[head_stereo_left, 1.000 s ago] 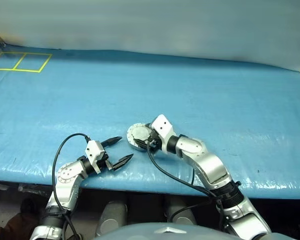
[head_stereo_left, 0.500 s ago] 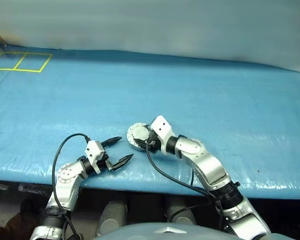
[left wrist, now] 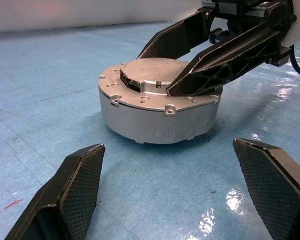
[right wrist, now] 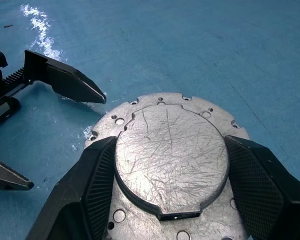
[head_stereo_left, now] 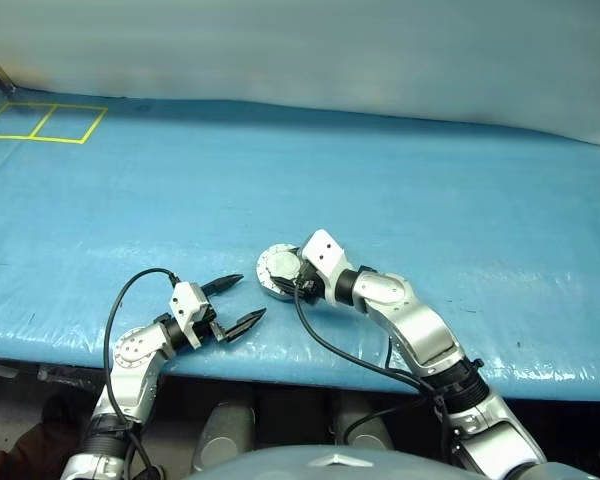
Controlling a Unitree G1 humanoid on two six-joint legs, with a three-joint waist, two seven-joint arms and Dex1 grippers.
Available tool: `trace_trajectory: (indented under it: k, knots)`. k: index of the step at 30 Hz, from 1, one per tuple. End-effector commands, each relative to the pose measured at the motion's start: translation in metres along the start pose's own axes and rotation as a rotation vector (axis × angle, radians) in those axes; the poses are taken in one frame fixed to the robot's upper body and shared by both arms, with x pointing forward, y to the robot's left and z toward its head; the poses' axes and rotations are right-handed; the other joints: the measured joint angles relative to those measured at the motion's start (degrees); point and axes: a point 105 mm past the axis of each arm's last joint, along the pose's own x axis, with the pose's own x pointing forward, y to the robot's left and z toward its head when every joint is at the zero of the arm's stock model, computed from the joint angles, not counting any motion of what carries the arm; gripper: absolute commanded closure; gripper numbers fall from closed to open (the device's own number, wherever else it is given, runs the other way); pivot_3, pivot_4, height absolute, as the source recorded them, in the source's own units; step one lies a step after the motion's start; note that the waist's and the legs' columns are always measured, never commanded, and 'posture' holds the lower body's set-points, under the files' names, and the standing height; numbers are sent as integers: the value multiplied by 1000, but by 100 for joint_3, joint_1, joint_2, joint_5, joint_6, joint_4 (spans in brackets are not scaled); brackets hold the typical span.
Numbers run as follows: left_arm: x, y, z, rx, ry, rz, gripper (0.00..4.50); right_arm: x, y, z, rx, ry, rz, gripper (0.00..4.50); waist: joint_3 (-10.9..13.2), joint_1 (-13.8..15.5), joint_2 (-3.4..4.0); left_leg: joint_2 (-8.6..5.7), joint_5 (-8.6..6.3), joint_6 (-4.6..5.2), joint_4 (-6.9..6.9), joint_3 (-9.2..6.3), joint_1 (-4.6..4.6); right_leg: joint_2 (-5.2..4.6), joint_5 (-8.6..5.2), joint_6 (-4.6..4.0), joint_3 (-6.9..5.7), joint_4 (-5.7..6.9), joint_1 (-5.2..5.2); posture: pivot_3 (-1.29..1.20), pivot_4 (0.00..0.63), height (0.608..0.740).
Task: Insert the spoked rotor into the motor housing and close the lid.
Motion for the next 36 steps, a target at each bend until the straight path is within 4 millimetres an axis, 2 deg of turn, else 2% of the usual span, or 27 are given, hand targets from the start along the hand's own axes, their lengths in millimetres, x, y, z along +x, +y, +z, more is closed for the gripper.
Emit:
trace_trajectory:
  k: [1,2,5,16,17,23,28,36]
  knots:
    - [1,9,15,-11,-71,58,0,1,-1,-5,-7,27,-12,1469,0,0,0,0,0,0,0,0,1,0,0,0,0,0,1,0,150,740]
    - [2,11,18,-28,-89,63,0,1,0,-5,-4,25,-8,1469,0,0,0,0,0,0,0,0,1,0,0,0,0,1,1,0,150,740]
    - [4,15,27,-61,-132,66,609,0,0,-5,-5,27,-12,1469,-1,-2,-1,0,0,-1,0,-3,2,1,0,0,-1,2,1,0,150,740]
    - [15,12,31,-37,-117,4,4285,-2,-1,-8,2,27,-42,1469,-1,9,-1,0,1,-2,0,-3,2,1,0,0,-3,1,3,0,150,740]
    - [17,12,32,-34,-115,0,4484,-2,-1,-8,2,29,-44,1469,-1,9,-1,0,2,-3,0,-3,2,1,0,0,-3,1,4,0,150,740]
    - [25,13,35,-8,-125,18,4484,-2,0,-9,0,34,-40,1469,-1,7,-1,0,2,-3,0,-3,1,1,0,0,-2,1,3,0,150,740]
    - [26,12,25,14,-54,17,4484,-2,1,-9,0,33,-39,1469,-1,7,-1,-1,3,-4,0,-3,2,1,0,0,-2,1,4,0,150,740]
    - [29,13,22,0,-38,23,4484,-3,1,-10,-1,37,-41,1469,-1,11,-1,-1,3,-4,0,-3,1,1,0,0,-2,0,4,0,150,740]
